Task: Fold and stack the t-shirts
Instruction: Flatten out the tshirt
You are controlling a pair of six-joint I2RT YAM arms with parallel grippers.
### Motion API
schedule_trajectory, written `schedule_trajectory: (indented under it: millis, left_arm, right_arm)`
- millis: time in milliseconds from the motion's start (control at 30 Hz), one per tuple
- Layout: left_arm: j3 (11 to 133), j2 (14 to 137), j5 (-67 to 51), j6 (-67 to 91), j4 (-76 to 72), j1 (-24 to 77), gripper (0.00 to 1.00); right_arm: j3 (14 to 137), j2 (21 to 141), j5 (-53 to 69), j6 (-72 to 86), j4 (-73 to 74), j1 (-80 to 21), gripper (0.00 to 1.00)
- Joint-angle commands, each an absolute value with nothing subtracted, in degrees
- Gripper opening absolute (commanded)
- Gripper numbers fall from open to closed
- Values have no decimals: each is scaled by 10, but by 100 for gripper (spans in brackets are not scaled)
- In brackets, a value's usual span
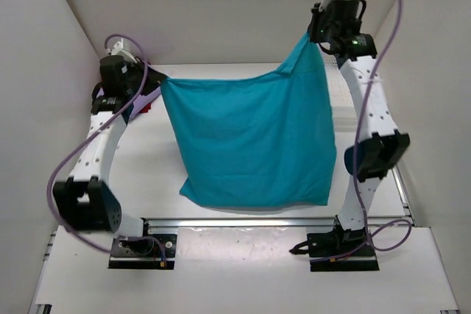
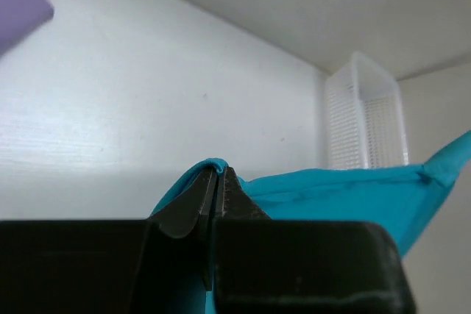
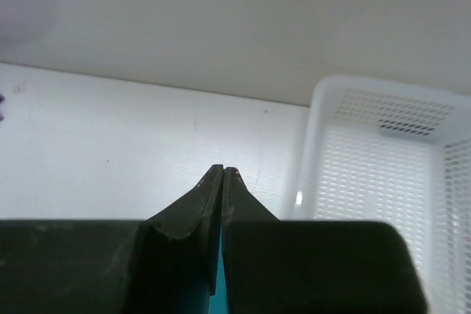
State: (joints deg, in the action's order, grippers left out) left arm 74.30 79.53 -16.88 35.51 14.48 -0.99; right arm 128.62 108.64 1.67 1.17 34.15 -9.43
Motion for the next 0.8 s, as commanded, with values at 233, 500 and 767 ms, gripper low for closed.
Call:
schedule_trajectory:
  millis: [233,500,767]
  left_arm:
    - [976,919,-186,368,155,-27,0]
    - [1051,911,-186,377,167,-61,0]
    - [828,790,-161,365,86,-71,0]
  right_arm:
    - [1441,1102,97,76,264,-69,0]
    - [1398,1036,105,73,239,-84,0]
    - [1109,896,35,49,237,-120,0]
